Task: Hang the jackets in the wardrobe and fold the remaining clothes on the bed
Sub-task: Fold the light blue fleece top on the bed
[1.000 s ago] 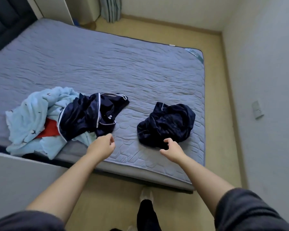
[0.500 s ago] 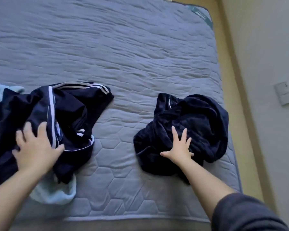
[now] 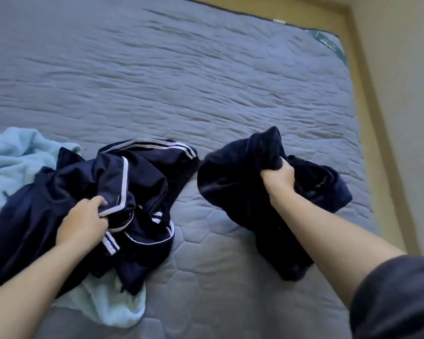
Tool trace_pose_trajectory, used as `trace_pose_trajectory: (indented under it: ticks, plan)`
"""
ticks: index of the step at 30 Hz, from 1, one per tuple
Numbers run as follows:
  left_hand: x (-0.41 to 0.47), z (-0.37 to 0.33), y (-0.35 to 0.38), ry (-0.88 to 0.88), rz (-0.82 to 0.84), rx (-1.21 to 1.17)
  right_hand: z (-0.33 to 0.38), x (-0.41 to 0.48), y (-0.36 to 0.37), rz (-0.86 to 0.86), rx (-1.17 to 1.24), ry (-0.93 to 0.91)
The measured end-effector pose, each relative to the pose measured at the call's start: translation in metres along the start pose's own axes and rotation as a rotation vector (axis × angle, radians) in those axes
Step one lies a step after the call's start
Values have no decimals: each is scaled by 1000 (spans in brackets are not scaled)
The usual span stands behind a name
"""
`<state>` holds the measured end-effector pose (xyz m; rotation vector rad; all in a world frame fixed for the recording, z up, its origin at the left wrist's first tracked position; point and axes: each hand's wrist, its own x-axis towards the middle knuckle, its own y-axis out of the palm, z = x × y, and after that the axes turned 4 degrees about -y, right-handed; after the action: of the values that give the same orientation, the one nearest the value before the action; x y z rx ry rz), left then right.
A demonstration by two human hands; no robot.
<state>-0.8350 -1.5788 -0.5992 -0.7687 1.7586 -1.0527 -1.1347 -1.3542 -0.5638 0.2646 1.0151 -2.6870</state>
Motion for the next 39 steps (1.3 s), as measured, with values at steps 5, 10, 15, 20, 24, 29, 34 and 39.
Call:
trace_pose_trajectory:
  ticks: [5,10,15,20,24,29,34,39]
  plan:
    - [-25,12,-46,61,105,-70,204,5,47,158,377,-355]
    - [-39,27,-40,154,232,-136,236,-30,91,564,118,-454]
    - [-32,53,-36,190,25,-225,109,-94,142,879,-194,-280]
    - [-10,109,-77,83,-429,193,76,-156,190,1034,-347,-427]
    - [31,161,-126,-149,-430,327,91,-183,222,1101,-562,-551]
    - [69,201,-122,-406,-174,106,76,-203,253,991,-886,-701]
    - [54,158,-98,-124,-366,-580,74,-205,255,854,-524,-612]
    - [16,58,-160,217,-276,-1307,163,-191,247,683,98,-788]
